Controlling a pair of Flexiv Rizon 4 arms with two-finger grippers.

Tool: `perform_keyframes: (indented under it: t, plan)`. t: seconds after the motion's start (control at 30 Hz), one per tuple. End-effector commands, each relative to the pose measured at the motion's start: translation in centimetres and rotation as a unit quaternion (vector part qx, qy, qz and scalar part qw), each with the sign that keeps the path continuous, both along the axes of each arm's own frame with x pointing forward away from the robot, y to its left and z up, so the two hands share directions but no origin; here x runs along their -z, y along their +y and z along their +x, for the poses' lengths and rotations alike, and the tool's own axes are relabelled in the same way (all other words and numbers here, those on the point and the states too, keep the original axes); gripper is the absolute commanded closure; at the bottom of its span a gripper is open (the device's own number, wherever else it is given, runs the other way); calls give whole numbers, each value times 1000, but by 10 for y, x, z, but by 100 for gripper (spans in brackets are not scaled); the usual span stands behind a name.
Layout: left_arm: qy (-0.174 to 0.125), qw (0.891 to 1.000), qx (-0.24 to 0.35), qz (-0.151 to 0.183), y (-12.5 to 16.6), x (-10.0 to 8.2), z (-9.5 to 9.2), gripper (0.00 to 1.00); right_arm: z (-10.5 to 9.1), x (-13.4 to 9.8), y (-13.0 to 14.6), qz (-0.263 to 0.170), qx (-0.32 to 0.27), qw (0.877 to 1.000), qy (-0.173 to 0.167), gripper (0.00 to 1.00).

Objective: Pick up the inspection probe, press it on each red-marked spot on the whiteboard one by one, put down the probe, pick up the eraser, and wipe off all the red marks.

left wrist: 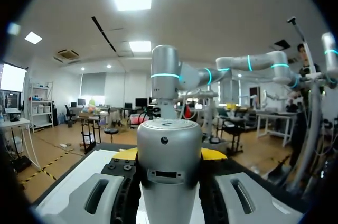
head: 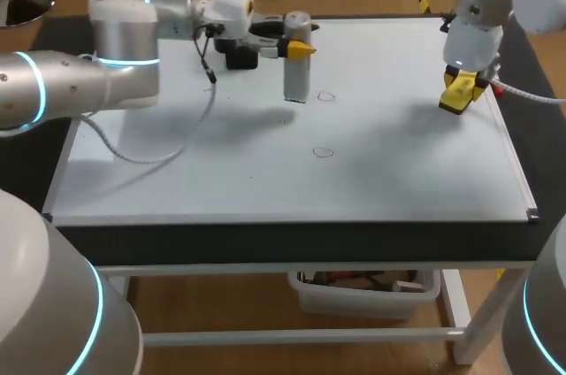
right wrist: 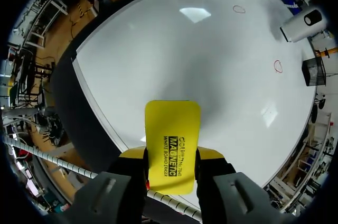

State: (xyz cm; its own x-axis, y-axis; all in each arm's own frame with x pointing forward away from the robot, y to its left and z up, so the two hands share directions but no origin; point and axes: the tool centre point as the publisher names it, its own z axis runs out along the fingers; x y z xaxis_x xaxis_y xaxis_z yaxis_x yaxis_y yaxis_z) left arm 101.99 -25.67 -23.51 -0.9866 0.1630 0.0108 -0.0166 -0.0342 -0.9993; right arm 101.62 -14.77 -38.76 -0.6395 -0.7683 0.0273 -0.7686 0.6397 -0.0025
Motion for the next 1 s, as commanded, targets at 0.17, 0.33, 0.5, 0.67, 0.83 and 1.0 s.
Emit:
perform_keyframes:
  t: [0.17,0.33,0.5,0.67,0.83,1.0]
  plan:
    - [-3,999,42,-7,-24,10,12,100,1,-1,-1,-1,-1,1000,1,100]
    - [-11,998,54,-11,-34,13,19,100,1,-1,-1,-1,-1,1000,1,100]
    - [-8,998,55,-24,-39,17,28,100,1,-1,-1,-1,-1,1000,1,100]
    - [-6,998,59,-24,-47,22,30,100,1,-1,-1,-1,-1,1000,1,100]
    - [-2,998,60,-22,-50,28,32,100,1,-1,-1,-1,-1,1000,1,100]
    - [-1,998,61,-22,-51,31,34,100,1,-1,-1,-1,-1,1000,1,100]
